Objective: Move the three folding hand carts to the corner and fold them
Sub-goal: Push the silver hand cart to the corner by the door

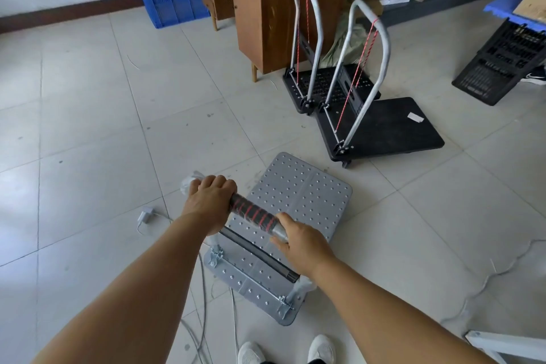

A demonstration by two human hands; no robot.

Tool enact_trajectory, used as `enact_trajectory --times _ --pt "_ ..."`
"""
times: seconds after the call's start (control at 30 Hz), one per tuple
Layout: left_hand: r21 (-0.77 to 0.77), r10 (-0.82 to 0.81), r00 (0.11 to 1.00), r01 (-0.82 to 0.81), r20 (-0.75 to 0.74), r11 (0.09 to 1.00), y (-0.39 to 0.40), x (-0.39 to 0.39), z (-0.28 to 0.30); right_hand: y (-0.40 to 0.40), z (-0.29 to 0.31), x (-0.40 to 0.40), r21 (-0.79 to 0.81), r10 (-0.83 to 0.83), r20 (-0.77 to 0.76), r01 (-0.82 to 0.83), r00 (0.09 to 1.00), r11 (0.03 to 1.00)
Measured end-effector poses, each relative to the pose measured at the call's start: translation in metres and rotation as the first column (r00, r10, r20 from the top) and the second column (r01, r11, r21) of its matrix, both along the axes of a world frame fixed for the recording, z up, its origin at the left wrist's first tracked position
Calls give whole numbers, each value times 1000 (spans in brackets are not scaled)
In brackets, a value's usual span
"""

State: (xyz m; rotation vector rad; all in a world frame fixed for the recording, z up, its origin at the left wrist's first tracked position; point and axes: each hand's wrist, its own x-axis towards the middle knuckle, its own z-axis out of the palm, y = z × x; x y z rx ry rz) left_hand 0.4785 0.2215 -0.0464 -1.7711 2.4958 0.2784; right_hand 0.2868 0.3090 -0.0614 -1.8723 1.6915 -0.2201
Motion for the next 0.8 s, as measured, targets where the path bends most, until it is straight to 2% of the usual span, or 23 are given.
enact_trajectory --times 0.3,0.47,0.63,0.8 --pt "30 67 997 -65 -49 997 -27 -12 -1 -54 5 -21 52 -11 -122 18 992 998" --pt "36 86 995 -84 -44 996 -44 -26 0 -87 6 -42 95 -24 -138 37 990 995" --pt "48 80 996 -78 -25 996 -66 -43 3 -122 5 -70 97 20 -145 -6 989 995" --pt "83 103 991 -96 -82 992 -89 -64 9 -158 7 -101 98 95 -132 -82 987 992"
